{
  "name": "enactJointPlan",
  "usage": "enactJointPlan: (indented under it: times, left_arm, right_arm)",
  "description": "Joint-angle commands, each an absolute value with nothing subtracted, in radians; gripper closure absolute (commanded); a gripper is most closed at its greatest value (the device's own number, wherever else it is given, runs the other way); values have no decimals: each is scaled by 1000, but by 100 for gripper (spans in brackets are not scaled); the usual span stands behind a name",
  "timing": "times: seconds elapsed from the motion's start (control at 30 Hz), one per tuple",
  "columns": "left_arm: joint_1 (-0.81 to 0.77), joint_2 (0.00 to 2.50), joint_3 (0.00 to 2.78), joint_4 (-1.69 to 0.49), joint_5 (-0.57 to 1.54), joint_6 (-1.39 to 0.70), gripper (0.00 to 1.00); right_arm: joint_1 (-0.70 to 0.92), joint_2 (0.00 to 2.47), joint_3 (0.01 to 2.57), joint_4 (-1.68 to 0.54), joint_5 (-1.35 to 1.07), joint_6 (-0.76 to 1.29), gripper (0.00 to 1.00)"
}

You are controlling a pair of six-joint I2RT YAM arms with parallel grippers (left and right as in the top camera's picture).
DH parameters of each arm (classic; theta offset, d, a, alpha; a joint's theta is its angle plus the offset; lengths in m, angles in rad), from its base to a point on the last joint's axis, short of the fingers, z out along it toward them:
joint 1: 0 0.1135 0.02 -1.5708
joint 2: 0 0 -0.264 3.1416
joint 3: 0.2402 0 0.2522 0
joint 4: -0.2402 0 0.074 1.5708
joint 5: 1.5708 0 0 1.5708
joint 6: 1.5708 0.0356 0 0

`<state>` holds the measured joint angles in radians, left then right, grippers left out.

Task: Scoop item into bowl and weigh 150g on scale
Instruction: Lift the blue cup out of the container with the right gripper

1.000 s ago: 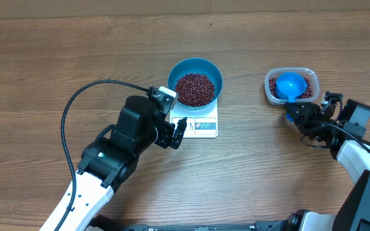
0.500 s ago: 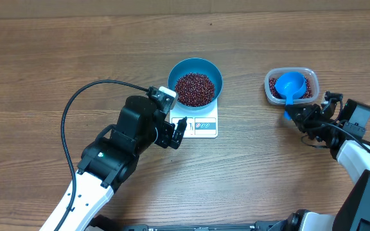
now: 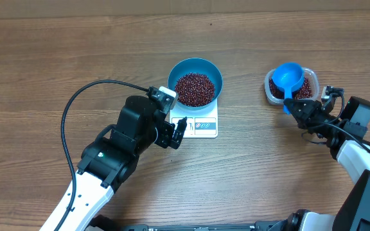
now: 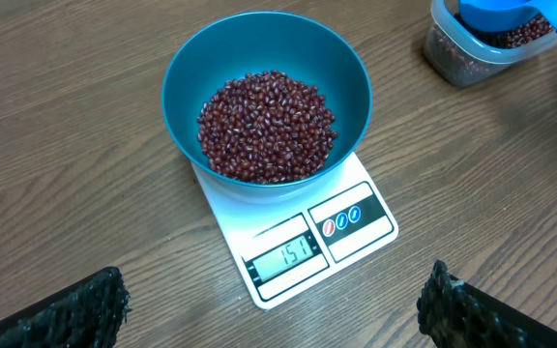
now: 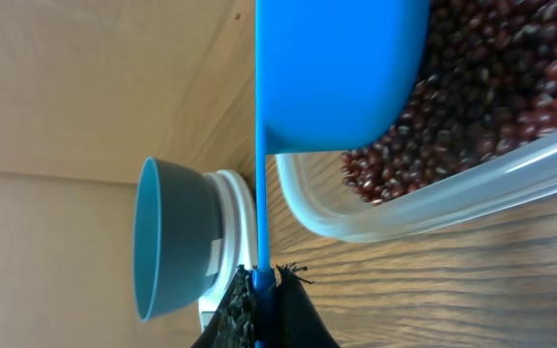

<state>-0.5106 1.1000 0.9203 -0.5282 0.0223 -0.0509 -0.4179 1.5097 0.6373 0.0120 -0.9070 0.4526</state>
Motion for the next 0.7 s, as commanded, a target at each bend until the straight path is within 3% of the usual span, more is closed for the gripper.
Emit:
enactJointPlan:
  times: [0.0,0.67]
  left_arm:
    - [-511,1106,911,-527,23,-60,1]
    - [-511,1106,911,-527,23,-60,0]
  right_arm:
    - [-414,1504,631,23,-971,468,96]
    - [-414,1361,796,-9,-1061,468,96]
